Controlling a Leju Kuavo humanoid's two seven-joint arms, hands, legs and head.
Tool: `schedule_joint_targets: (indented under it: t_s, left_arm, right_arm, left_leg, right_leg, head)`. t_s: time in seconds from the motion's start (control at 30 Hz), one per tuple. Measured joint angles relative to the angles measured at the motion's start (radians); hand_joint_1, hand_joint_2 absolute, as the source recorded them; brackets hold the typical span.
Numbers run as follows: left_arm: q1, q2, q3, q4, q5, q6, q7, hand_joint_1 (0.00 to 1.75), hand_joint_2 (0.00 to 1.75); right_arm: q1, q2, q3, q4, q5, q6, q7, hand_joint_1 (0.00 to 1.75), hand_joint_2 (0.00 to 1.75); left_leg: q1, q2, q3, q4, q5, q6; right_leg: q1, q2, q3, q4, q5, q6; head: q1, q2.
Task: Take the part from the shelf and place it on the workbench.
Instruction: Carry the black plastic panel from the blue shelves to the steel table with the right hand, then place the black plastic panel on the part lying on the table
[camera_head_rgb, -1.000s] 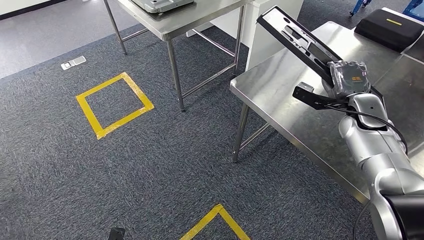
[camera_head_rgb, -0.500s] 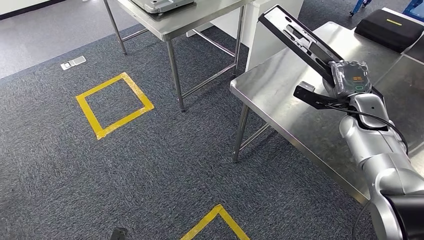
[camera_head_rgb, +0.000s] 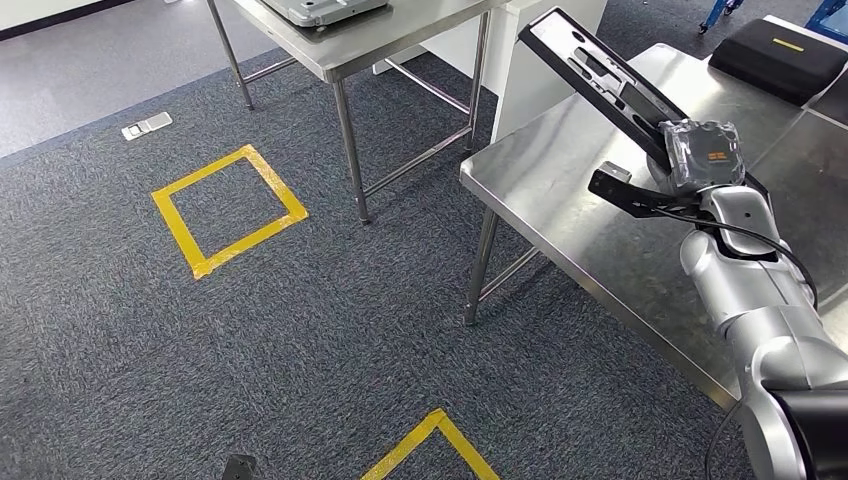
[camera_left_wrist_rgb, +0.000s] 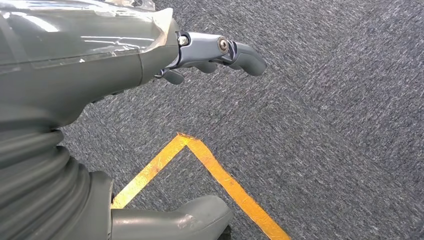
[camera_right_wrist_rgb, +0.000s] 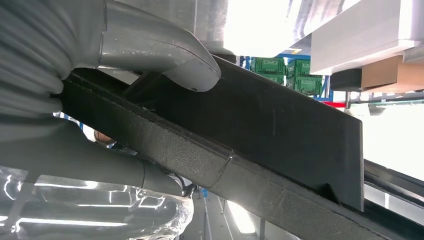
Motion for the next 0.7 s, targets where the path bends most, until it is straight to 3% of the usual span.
schedule_joint_targets:
  t_s: [0.43, 0.6, 0.7]
  left_arm:
    - [0.000, 0.000, -0.003, 0.000, -0.016, -0.012, 0.001, 0.00, 1.75]
    - [0.000, 0.003, -0.002, 0.000, -0.016, -0.012, 0.001, 0.00, 1.75]
    - [0.000, 0.005, -0.003, 0.000, -0.016, -0.012, 0.001, 0.00, 1.75]
  right_arm:
    - [0.001, -0.005, -0.003, -0.006, 0.013, 0.007, 0.003, 1.69, 1.75]
    - [0.002, -0.003, -0.007, -0.011, 0.021, 0.013, 0.003, 1.69, 1.75]
    - [0.005, -0.003, -0.009, -0.014, 0.022, 0.017, 0.003, 1.69, 1.75]
  left_leg:
    - [0.000, 0.000, 0.001, 0.000, 0.000, 0.000]
    - [-0.003, 0.000, 0.000, 0.002, -0.004, 0.010]
    - [0.001, 0.001, 0.016, -0.025, 0.012, 0.021]
  right_leg:
    - [0.000, 0.000, 0.000, 0.000, 0.000, 0.000]
    - [-0.010, -0.001, 0.005, -0.006, 0.004, 0.005]
    - [-0.006, 0.000, 0.015, -0.023, 0.011, 0.017]
  head:
    - [0.000, 0.000]
    - [-0.001, 0.000]
    - [0.000, 0.000]
